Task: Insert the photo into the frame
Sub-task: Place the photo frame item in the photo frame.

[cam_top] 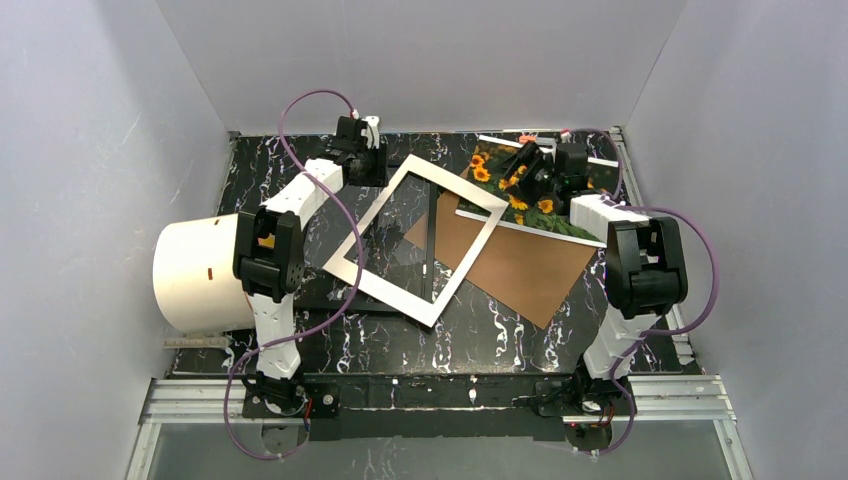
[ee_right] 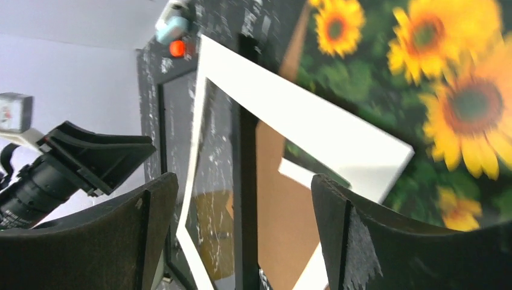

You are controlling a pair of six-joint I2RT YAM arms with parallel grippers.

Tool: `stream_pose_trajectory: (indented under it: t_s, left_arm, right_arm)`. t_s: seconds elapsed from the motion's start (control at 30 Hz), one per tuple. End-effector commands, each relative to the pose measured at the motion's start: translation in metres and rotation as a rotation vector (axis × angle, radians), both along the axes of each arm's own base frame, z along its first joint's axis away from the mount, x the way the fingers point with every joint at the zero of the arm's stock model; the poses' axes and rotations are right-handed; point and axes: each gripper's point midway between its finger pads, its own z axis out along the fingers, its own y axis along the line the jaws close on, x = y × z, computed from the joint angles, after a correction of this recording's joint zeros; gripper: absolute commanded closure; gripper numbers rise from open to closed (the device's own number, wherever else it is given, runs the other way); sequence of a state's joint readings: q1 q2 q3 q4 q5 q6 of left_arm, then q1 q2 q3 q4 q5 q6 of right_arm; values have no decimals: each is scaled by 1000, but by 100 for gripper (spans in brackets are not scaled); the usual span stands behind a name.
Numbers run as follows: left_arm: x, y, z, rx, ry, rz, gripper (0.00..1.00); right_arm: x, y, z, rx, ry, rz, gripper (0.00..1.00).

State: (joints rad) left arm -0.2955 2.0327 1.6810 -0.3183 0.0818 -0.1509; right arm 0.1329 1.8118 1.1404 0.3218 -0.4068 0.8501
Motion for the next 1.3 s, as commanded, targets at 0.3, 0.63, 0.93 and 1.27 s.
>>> stream_pose_trajectory:
  t_s: [0.3,0.63,0.93,1.27]
  left_arm:
    - [-11,7,-4,-18,51,66,48]
    - [-19,7,-30,-14,122,77,46]
    - [-22,9,-40,-3,146,82,45]
    - [-21,9,-36,-5,139,92,45]
  right_arm:
    - [-80,15,-63,55,399,-10,27]
    - [-93,13,-89,-9,485,-27,34]
    - [-97,23,-109,-2,512,34,32]
    - [-87,51,-107,93,354,175,42]
